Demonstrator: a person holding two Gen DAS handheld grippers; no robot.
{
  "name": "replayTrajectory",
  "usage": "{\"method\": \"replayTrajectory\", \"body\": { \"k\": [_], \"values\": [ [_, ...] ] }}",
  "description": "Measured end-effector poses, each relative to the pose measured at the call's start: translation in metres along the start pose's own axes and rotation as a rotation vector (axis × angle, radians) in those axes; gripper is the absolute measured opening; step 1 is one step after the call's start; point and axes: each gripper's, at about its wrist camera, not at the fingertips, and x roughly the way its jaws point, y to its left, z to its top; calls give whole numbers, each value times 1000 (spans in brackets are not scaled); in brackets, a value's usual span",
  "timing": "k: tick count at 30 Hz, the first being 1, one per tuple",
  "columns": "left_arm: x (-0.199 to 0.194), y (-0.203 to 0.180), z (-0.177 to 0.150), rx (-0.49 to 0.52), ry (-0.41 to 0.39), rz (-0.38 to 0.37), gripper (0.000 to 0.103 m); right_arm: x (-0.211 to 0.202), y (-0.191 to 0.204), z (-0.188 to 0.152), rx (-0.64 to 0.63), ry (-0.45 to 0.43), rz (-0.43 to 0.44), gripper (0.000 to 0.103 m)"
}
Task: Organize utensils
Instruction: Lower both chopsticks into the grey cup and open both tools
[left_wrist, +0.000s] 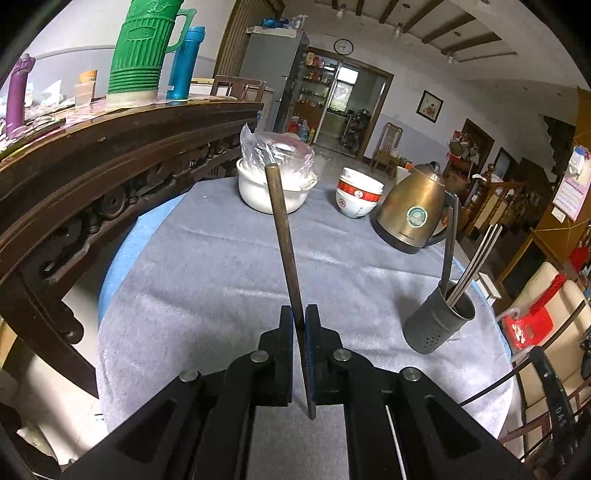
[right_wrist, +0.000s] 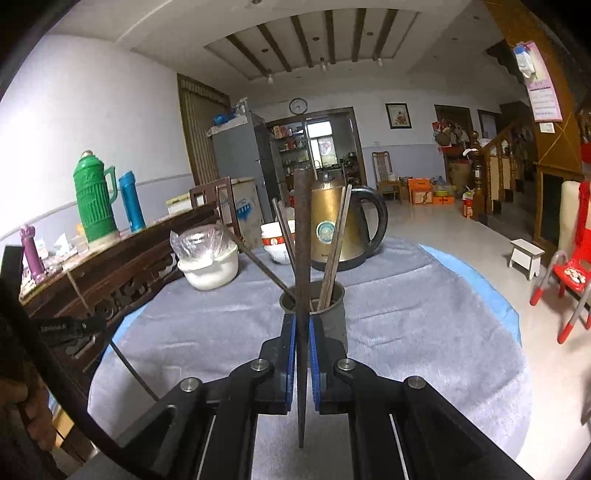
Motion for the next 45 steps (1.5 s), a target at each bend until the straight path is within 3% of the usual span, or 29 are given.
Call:
{"method": "replayTrajectory", "body": {
  "k": [17, 28, 39, 45],
  "values": [
    [-11, -14, 7, 15, -28, -4, 5, -14, 12, 20, -3, -62, 46, 7],
    [-13, -22, 32, -50, -36, -144, 5, -20, 7, 37, 8, -99, 33, 8],
    [-18, -94, 79, 3, -122, -318, 5, -12, -15, 93, 43, -217, 10, 8],
    [4, -145, 96, 77, -128, -363, 5, 11, -19, 113, 38, -230, 1, 8]
  ]
}}
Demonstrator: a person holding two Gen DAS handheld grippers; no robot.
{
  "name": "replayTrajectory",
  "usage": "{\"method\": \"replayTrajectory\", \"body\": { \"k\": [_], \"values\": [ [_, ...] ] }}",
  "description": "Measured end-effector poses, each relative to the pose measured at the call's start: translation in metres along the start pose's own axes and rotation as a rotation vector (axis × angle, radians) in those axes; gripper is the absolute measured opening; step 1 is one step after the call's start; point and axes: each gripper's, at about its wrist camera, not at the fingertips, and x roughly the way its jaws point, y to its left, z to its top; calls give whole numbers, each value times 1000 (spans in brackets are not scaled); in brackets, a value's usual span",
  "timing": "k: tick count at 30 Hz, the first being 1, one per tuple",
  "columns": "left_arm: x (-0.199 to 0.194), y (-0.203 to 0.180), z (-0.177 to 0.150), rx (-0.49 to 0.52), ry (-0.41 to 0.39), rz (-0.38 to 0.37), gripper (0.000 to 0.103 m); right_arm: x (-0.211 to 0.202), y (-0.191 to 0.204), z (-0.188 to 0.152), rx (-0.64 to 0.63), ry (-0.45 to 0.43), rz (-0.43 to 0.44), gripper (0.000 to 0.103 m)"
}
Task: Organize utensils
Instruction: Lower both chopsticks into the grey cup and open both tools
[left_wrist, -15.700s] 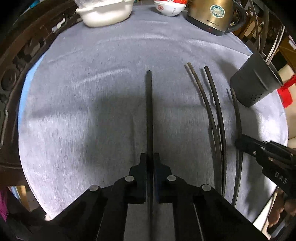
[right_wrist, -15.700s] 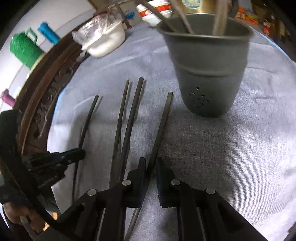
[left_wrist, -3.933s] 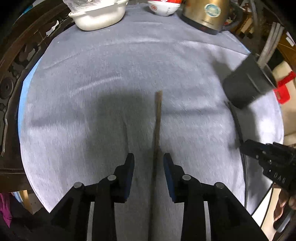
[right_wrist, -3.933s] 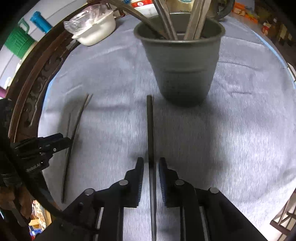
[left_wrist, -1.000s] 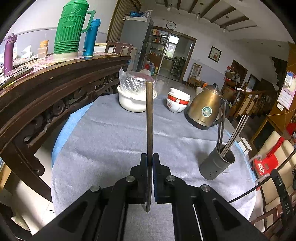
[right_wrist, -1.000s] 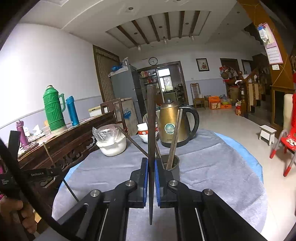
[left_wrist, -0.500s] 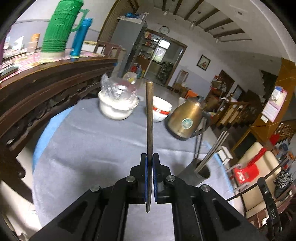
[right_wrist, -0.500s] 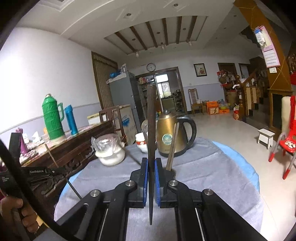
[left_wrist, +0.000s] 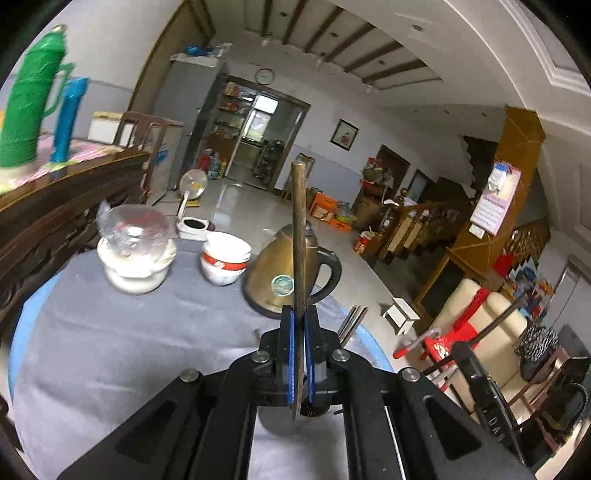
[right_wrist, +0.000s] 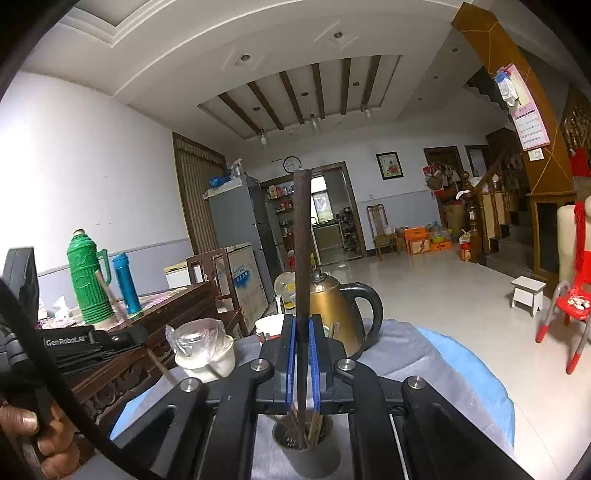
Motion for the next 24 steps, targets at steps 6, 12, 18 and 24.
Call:
{"method": "replayTrajectory", "body": {
  "k": [6, 12, 18, 24],
  "values": [
    [43, -22, 3, 65, 51, -5, 5, 34, -2, -5, -41, 49, -11, 8],
    [70, -23, -6, 97, 114, 35, 5, 60, -11, -18, -36, 120, -8, 8],
    [93, -23, -17, 118, 186, 84, 5, 78, -22, -26, -8, 186, 3, 8],
    [101, -25, -23, 133, 216, 99, 5, 86, -26, -30, 7, 218, 0, 8]
  ]
}}
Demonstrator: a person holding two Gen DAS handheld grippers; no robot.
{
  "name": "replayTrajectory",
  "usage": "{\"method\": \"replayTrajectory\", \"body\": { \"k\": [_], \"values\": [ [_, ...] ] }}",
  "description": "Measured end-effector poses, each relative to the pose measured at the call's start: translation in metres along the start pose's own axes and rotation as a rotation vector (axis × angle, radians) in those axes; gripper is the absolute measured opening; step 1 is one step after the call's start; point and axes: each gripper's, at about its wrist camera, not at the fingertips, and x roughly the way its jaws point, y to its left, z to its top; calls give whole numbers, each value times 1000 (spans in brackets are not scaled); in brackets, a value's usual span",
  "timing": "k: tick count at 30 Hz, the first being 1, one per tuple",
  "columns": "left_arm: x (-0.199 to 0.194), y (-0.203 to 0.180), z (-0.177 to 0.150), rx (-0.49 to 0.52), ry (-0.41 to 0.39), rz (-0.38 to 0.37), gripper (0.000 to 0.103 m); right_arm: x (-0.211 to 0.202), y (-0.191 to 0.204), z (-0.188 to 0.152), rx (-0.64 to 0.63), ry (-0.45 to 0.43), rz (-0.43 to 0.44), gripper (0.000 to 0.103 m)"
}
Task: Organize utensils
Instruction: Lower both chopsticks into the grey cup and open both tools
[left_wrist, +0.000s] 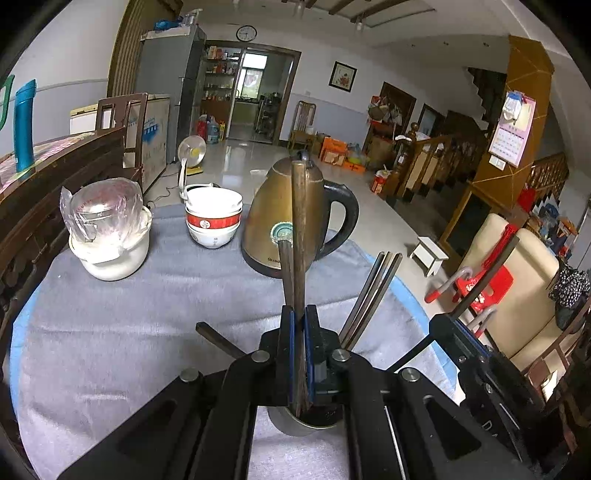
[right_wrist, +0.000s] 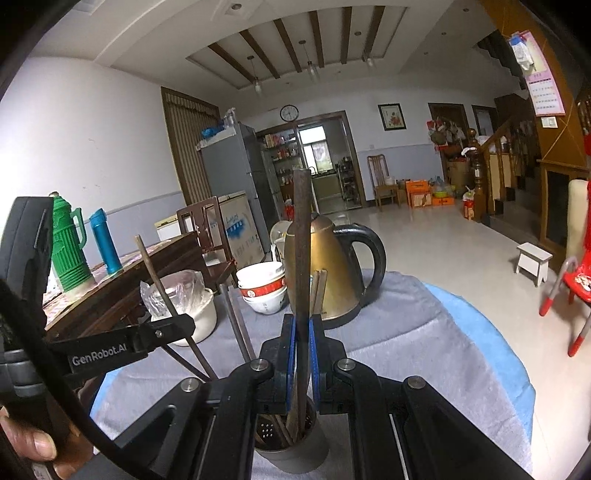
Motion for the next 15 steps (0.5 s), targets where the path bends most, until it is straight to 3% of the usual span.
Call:
{"method": "replayTrajectory", "body": {
  "k": [15],
  "values": [
    [2, 5, -3, -4, 21, 7, 5, 14, 2, -6, -7, 59, 11, 8]
  ]
}}
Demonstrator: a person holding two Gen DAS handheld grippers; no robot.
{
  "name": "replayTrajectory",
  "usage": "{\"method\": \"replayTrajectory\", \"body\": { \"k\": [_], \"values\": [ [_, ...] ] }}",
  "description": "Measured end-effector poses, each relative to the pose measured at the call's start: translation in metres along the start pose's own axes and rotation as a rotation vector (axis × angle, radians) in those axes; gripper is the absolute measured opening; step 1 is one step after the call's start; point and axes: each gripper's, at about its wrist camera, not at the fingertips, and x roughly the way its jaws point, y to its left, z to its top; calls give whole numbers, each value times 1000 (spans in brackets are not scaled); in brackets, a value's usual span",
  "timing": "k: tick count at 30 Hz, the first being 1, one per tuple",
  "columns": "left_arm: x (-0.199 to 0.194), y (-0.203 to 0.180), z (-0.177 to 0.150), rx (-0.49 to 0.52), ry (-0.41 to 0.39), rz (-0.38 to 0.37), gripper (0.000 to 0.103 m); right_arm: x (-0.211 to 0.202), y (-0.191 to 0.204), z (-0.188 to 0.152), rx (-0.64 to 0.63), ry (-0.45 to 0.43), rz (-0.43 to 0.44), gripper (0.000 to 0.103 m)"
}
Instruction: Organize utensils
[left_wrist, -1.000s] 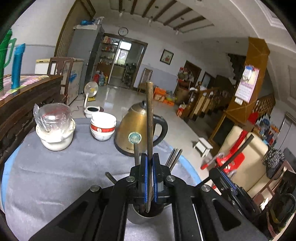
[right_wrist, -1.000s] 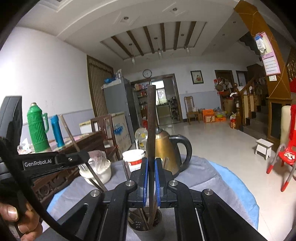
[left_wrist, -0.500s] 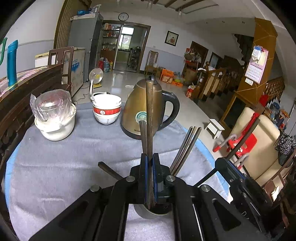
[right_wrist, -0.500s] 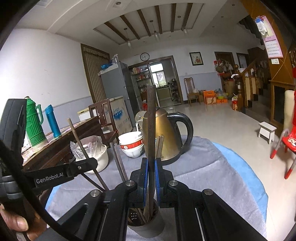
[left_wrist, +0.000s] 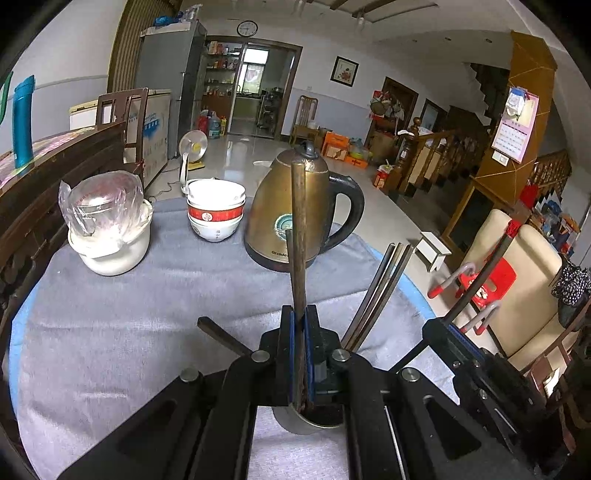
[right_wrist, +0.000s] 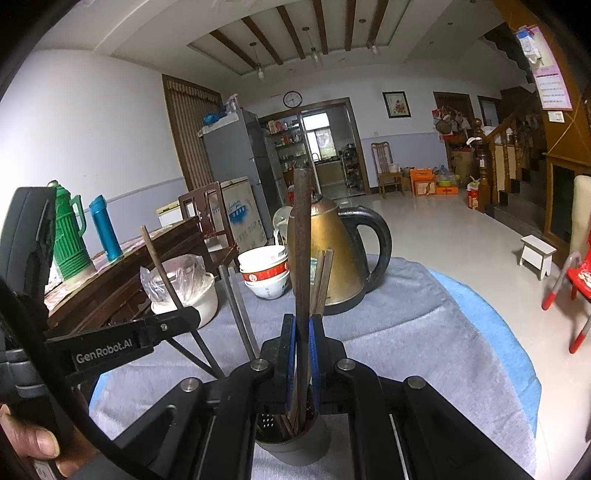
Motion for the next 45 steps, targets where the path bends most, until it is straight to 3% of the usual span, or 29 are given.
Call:
{"method": "replayTrajectory", "body": {
  "k": [12, 15, 17, 18, 19, 21, 29, 31, 39, 45],
  "values": [
    [5, 5, -1, -24, 47, -17, 5, 21, -5, -5, 20, 109, -1, 9],
    [-3, 8, 2, -46, 43, -17, 12, 21, -7, -4, 30, 114, -10, 12],
    [-11, 11, 5, -53, 30, -14, 29, 15, -9, 0, 34, 93, -31, 18],
    [-17, 13, 6, -62, 15, -14, 34, 11, -9, 2, 38, 81, -40, 29],
    [-23, 15, 8, -69, -1, -15, 41, 8, -9, 4, 41, 72, -44, 52],
    [-39, 22, 11, -85, -38, -6, 49, -8, -10, 9, 55, 17, -58, 73],
    [-97, 51, -7, -64, -168, 90, 84, -61, 8, 6, -6, -69, -94, 73],
    [-100, 56, -16, -46, -163, 122, 86, -68, 14, -2, -24, -63, -99, 81],
    [-83, 61, -55, -11, -42, 139, 86, -74, 37, -58, -115, 64, -102, 81],
    [-88, 39, -61, 55, -26, 116, 86, -81, 42, -70, -123, 78, -110, 81]
  ]
}}
